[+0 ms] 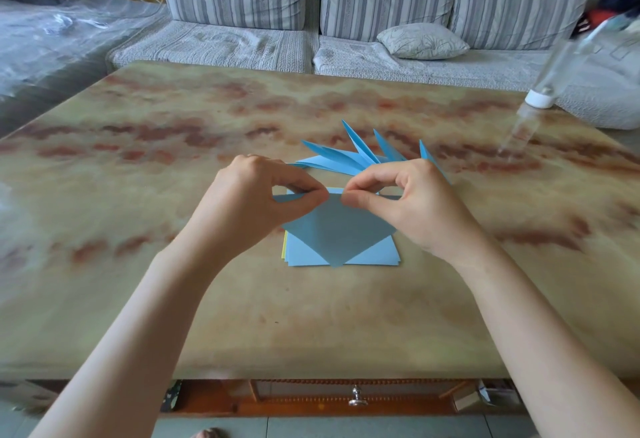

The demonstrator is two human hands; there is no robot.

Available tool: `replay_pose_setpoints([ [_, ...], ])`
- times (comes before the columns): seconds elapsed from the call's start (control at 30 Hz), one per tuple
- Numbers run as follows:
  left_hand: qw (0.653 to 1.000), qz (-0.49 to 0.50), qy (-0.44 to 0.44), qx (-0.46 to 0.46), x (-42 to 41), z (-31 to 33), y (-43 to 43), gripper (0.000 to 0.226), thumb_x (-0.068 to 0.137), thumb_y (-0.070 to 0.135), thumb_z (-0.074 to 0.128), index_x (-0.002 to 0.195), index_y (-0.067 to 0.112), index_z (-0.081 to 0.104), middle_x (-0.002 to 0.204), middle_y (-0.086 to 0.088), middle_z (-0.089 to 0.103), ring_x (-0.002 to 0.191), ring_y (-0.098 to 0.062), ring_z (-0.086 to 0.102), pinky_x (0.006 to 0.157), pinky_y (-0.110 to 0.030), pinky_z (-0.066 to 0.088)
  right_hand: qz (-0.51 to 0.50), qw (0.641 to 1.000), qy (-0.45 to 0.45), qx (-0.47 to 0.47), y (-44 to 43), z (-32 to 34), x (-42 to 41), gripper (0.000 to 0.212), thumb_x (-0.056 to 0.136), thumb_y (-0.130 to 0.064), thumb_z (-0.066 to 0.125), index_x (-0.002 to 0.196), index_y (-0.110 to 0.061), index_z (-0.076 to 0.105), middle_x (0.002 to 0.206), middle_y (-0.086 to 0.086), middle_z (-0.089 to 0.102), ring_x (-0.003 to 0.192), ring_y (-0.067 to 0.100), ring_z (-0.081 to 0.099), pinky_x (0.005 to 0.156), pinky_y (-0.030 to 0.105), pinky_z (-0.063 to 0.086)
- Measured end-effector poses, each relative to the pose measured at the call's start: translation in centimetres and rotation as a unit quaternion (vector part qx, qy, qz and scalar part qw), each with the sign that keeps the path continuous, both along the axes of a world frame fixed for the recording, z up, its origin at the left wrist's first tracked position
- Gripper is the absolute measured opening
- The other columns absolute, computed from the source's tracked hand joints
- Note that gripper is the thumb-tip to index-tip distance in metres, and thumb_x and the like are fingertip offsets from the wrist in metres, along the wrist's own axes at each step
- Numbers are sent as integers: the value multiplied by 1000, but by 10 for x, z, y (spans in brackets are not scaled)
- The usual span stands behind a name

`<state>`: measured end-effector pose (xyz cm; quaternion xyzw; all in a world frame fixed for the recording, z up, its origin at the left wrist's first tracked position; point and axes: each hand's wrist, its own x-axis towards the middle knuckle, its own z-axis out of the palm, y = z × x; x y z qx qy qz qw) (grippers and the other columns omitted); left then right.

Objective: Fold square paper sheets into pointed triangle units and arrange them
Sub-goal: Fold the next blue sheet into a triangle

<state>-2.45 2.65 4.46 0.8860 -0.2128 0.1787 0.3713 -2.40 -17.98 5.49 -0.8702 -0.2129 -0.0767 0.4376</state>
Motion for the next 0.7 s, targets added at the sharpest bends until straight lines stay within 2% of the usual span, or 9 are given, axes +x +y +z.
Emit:
replay_pose_setpoints([
  [0.1,999,1,41,-6,-3,3,1,25,79,31,73,68,52,64,75,33,65,73,5,60,63,-8,39,-4,1000,5,-11,-2,0,0,4,82,-23,75,78,-26,74,80,-14,73,80,-3,63,82,20,47],
  [0.23,998,1,66,-17,-3,5,6,22,80,29,73,69,46,66,67,35,63,62,14,54,60,-4,35,-4,1000,15,2,-6,1,1,6,81,-21,75,77,-25,74,78,-14,72,76,-8,60,75,8,41],
  [0.37,996,12,82,-10,-4,7,9,24,80,28,74,68,47,65,71,36,64,64,16,55,61,-2,36,-5,1000,19,-7,-7,0,3,7,80,-23,76,75,-27,73,78,-12,73,79,-3,63,79,14,44],
  [0.53,995,20,92,-21,-4,9,17,24,81,24,73,68,43,66,65,36,63,61,16,56,59,-2,37,-4,999,29,18,-14,3,3,10,79,-20,76,71,-26,72,74,-11,72,74,0,60,73,8,41],
  [0.6,994,25,102,-22,-5,9,18,21,82,25,72,68,40,68,64,35,63,50,11,51,52,-4,34,-2,999,35,8,-14,2,4,10,79,-20,76,71,-25,72,72,-10,71,72,0,60,72,8,42],
  [0.67,994,20,111,-14,-6,10,21,19,85,28,69,68,36,72,67,29,67,38,-7,33,40,-14,26,-4,999,48,14,-15,2,4,9,79,-18,76,72,-22,72,69,-12,69,67,-4,58,68,6,41],
  [0.7,993,14,114,-13,-7,11,22,19,86,29,68,69,34,74,67,26,68,38,-10,25,38,-19,23,-5,998,55,23,-16,2,4,9,79,-16,76,73,-21,72,67,-13,68,64,-6,57,66,5,39],
])
